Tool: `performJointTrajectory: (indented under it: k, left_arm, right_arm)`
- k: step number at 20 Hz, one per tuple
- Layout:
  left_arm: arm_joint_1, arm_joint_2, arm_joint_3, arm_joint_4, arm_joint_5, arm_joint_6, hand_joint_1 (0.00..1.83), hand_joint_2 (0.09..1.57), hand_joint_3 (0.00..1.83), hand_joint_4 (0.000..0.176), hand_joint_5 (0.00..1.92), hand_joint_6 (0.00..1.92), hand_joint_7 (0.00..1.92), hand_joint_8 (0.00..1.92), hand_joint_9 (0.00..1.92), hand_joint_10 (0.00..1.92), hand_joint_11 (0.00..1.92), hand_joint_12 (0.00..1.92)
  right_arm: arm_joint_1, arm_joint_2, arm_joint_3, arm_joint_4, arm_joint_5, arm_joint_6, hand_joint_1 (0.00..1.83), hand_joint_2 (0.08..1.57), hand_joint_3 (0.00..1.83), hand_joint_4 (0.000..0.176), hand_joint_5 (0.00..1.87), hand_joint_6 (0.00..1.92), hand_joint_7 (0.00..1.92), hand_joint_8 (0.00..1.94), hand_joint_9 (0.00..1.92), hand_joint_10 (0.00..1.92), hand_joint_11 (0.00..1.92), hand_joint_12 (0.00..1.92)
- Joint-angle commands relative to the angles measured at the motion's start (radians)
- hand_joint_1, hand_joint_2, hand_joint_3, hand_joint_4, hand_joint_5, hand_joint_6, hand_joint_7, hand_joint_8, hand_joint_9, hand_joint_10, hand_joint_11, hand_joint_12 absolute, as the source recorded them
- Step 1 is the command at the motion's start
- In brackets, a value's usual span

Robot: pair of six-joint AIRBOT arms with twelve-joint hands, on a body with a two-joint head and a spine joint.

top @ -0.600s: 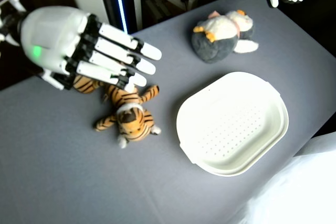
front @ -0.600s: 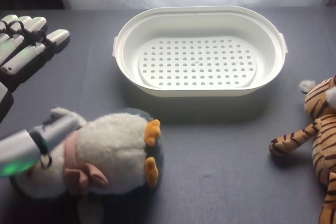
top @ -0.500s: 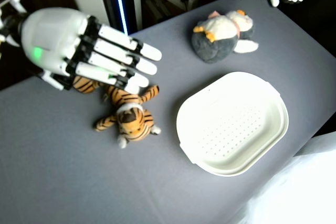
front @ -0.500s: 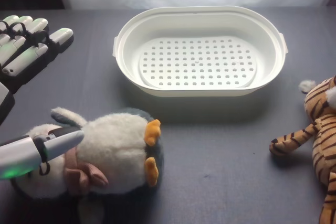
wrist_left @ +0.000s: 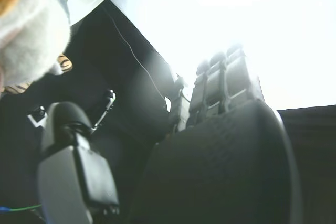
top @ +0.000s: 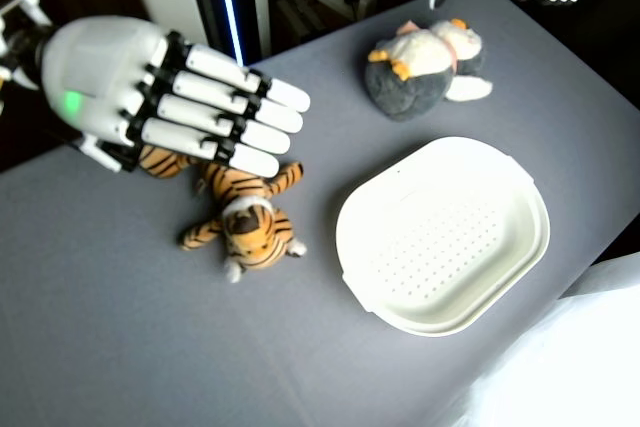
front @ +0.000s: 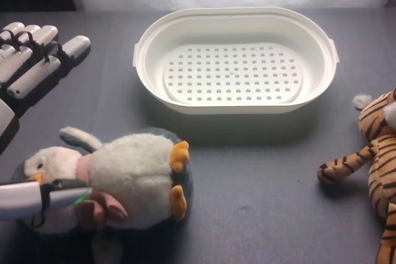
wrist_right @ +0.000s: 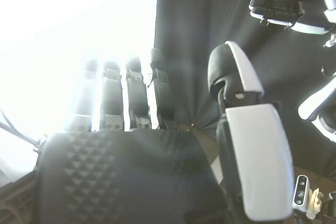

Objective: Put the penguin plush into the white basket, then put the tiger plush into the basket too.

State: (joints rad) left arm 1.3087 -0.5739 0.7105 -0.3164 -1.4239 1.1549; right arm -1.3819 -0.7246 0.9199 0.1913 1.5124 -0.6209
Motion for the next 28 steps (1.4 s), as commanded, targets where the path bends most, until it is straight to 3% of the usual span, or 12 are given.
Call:
performJointTrajectory:
  k: [1,5,7,12,15,18,23,24,25,26,27,28]
  left_arm:
    - [-0.012,0.01,0.003,0.012,-0.064,0.005,0.75,0.69,0.0,0.176,0.0,0.0,0.0,0.0,0.0,0.0,0.0,0.0]
    - [-0.013,0.042,0.011,0.018,0.071,0.023,0.71,0.68,0.0,0.176,0.0,0.0,0.0,0.0,0.0,0.0,0.0,0.0]
    - [-0.017,0.053,0.014,0.022,0.141,0.051,0.79,0.67,0.0,0.176,0.0,0.0,0.0,0.0,0.0,0.0,0.0,0.0]
    - [-0.048,0.011,0.05,0.003,0.307,0.087,0.83,0.66,0.0,0.176,0.0,0.0,0.0,0.0,0.0,0.0,0.0,0.0]
    - [-0.143,-0.048,0.074,0.0,0.482,0.21,0.81,0.67,0.0,0.176,0.0,0.0,0.0,0.0,0.0,0.0,0.0,0.0]
    - [-0.233,-0.097,0.074,-0.069,0.589,0.437,0.88,0.69,0.01,0.176,0.0,0.0,0.0,0.0,0.0,0.0,0.0,0.0]
    - [-0.238,-0.151,0.127,-0.176,0.635,0.49,0.88,0.71,0.0,0.176,0.04,0.01,0.07,0.01,0.1,0.02,0.01,0.0]
    - [-0.238,-0.163,0.143,-0.192,0.646,0.49,0.89,0.72,0.0,0.163,0.09,0.01,0.16,0.01,0.17,0.02,0.03,0.02]
    - [-0.238,-0.168,0.149,-0.198,0.651,0.49,0.92,0.75,0.0,0.113,0.23,0.01,0.33,0.02,0.32,0.03,0.12,0.06]
    - [-0.238,-0.176,0.155,-0.207,0.66,0.496,0.96,0.88,0.01,0.062,0.56,0.03,0.64,0.05,0.56,0.06,0.26,0.15]
    - [-0.238,-0.178,0.157,-0.213,0.663,0.503,0.96,1.01,0.02,0.06,0.77,0.03,0.81,0.08,0.71,0.08,0.21,0.54]
    - [-0.238,-0.185,0.16,-0.227,0.665,0.517,1.03,1.14,0.02,0.01,0.83,0.98,0.78,0.98,0.66,1.1,0.24,1.32]
  right_arm:
    - [0.003,0.0,0.003,0.017,0.121,0.004,0.67,1.27,0.0,0.0,0.26,0.0,0.12,0.0,0.08,0.0,0.0,0.28]
    - [0.005,0.001,0.005,0.009,0.099,0.004,0.71,1.27,0.0,0.0,0.26,0.0,0.12,0.0,0.08,0.0,0.0,0.3]
    - [0.015,0.001,0.007,0.002,0.084,0.004,0.74,1.26,0.0,0.0,0.26,0.0,0.12,0.0,0.08,0.0,0.0,0.29]
    - [0.023,0.0,0.009,-0.004,0.071,0.003,0.75,1.26,0.0,0.0,0.28,0.0,0.16,0.0,0.12,0.01,0.0,0.38]
    - [0.019,0.0,0.009,-0.004,0.067,0.003,0.69,1.25,0.0,0.0,0.29,0.0,0.16,0.0,0.13,0.0,0.0,0.41]
    - [0.004,0.0,0.008,0.0,0.068,0.003,0.67,1.25,0.0,0.0,0.29,0.0,0.17,0.0,0.13,0.0,0.0,0.4]
    - [0.0,-0.004,0.006,0.009,0.068,0.003,0.63,1.26,0.0,0.0,0.31,0.0,0.18,0.0,0.14,0.0,0.0,0.43]
    - [-0.002,-0.005,0.005,0.009,0.068,0.003,0.66,1.26,0.0,0.0,0.31,0.0,0.18,0.0,0.14,0.0,0.0,0.43]
    - [-0.003,-0.006,0.005,0.009,0.068,0.003,0.66,1.25,0.0,0.0,0.31,0.0,0.19,0.0,0.15,0.0,0.0,0.47]
    - [-0.003,-0.006,0.005,0.009,0.068,0.003,0.68,1.25,0.0,0.0,0.32,0.0,0.19,0.0,0.16,0.0,0.0,0.5]
    - [-0.003,-0.006,0.005,0.009,0.068,0.003,0.67,1.25,0.0,0.0,0.31,0.0,0.18,0.0,0.15,0.0,0.0,0.48]
    - [-0.003,-0.006,0.006,0.01,0.068,0.003,0.66,1.25,0.0,0.0,0.31,0.0,0.19,0.0,0.16,0.0,0.0,0.5]
